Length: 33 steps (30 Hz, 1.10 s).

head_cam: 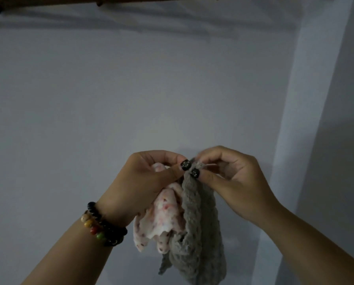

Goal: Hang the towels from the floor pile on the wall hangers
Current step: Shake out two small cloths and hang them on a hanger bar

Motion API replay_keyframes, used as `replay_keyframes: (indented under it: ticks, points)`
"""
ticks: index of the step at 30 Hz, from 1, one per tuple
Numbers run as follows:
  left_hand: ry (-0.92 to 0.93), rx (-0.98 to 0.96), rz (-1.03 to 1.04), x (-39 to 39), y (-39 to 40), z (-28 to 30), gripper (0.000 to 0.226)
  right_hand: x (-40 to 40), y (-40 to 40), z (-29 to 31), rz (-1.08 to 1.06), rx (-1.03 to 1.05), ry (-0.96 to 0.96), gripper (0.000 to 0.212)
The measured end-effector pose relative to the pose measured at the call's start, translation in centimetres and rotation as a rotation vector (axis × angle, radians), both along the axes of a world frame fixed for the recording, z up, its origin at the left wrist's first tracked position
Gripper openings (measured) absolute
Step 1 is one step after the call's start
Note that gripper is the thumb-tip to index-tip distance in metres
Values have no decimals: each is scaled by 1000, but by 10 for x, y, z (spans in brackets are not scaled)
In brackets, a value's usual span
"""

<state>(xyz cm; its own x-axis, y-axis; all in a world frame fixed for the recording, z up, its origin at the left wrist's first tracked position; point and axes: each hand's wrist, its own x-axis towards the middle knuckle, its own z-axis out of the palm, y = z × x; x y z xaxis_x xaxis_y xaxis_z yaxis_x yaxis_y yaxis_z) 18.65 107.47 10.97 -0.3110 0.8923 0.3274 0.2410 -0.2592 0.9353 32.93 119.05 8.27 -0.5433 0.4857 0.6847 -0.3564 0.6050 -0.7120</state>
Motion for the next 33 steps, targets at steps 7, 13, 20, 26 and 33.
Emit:
replay_keyframes:
  ticks: [7,13,20,26,33]
  points:
    - [149,60,116,1,-6,2,14,-4,-8,0,48,-88,-38,10]
    - [191,134,93,2,-6,-3,17,-2,-13,0,89,-120,-111,32]
    - [226,300,77,-5,-11,-13,29,7,3,7,-109,57,-117,11]
    - [397,252,-267,7,-16,-28,29,28,20,26,-167,26,-39,9]
    - [649,302,-286,31,10,-19,42,51,34,43,-303,86,14,24]
